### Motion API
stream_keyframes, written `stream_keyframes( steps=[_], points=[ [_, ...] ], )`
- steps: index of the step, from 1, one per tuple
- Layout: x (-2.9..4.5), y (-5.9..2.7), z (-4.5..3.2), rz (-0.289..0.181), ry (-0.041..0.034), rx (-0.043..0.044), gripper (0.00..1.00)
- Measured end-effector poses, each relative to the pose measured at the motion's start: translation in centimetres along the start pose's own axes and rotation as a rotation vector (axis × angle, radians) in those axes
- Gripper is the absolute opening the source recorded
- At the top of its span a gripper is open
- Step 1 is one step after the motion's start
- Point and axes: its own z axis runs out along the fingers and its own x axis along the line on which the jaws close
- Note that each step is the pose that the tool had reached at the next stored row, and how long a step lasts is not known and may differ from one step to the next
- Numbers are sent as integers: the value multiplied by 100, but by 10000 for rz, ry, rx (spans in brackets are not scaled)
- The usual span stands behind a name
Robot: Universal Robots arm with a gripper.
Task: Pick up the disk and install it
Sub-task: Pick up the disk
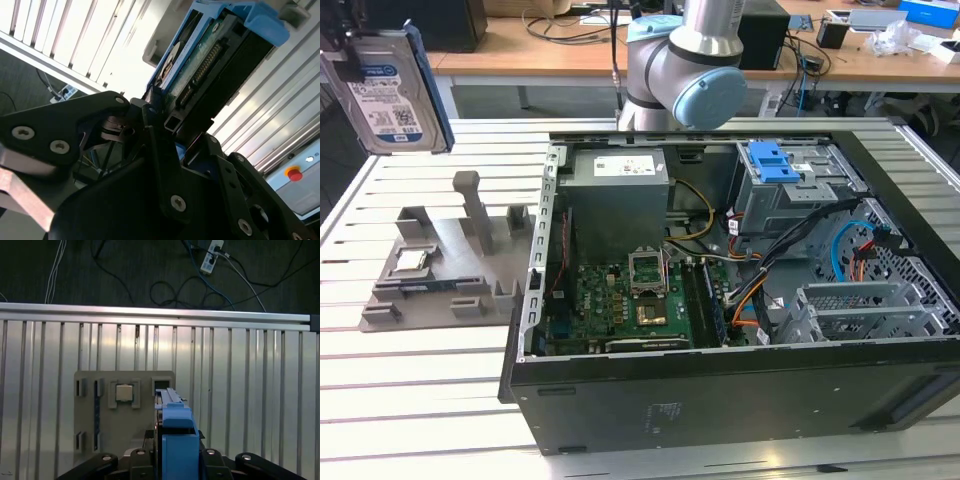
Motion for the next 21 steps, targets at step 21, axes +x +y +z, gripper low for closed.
stream_keyframes(
  steps=[21],
  points=[
    [-9,19,-414,0,0,1,37]
  ],
)
